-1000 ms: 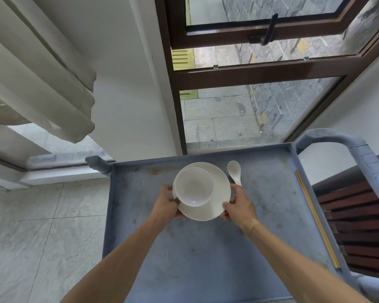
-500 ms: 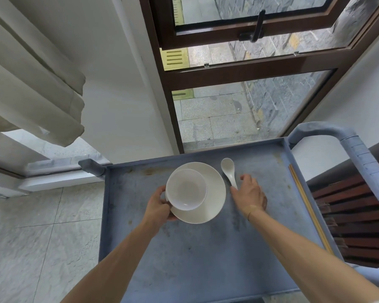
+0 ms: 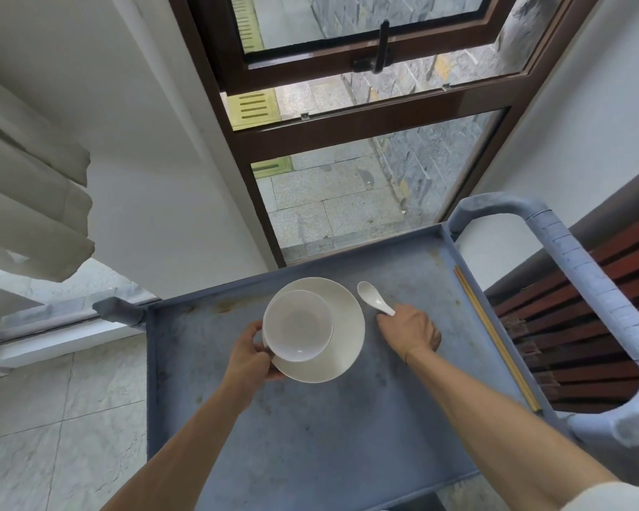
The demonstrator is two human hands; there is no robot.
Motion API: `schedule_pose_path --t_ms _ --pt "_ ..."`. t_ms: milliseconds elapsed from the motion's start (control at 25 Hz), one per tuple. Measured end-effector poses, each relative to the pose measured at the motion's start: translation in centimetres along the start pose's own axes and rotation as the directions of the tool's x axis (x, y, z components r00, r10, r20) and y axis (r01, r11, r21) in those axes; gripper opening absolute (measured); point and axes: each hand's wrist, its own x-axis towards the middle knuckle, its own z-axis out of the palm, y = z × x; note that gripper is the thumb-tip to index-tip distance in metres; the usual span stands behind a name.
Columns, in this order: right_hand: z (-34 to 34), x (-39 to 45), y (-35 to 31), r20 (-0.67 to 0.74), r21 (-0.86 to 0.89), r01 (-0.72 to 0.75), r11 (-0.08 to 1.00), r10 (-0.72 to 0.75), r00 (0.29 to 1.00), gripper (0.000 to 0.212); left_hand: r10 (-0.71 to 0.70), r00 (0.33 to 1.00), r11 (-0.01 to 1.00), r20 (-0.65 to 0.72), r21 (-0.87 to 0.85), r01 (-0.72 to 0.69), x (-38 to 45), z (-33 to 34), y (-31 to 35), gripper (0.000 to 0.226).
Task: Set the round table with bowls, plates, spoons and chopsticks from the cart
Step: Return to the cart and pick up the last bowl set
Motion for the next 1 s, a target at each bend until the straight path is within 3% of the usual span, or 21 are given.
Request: schedule_pose_path --t_ms 120,280,400,800,1000 --pt "-0.7 -0.1 3.7 -0.121 -0.022 0.021 1.0 -0.023 0.992 0.037 0.019 0.999 1.0 0.026 0.016 -0.02 0.5 0.9 0.6 0.053" --pt "-1.9 -0.4 8.9 -0.263 -0.22 0.057 0.974 -0.115 0.958 0.032 0.04 0.996 0.999 0.075 0.031 -0.043 1.1 2.3 1.5 0.051" --pt "-2.4 -1.3 11.5 -0.37 -0.202 0.008 0.979 -0.084 0.925 0.032 0.053 0.992 0.998 0.112 0.038 -0.058 1.2 3.5 2.0 0.05" --pt "-1.8 -1.2 10.3 -0.304 -0.112 -0.157 0.981 0.117 0.945 0.051 0.072 0.983 0.996 0.17 0.042 -0.081 1.2 4.2 2.1 0.05" --pt "-1.4 -0.9 10.2 -0.288 -0.282 -0.15 0.948 0.066 0.955 0.023 0.078 0.982 0.996 0.173 0.029 -0.084 0.8 3.8 1.8 0.048"
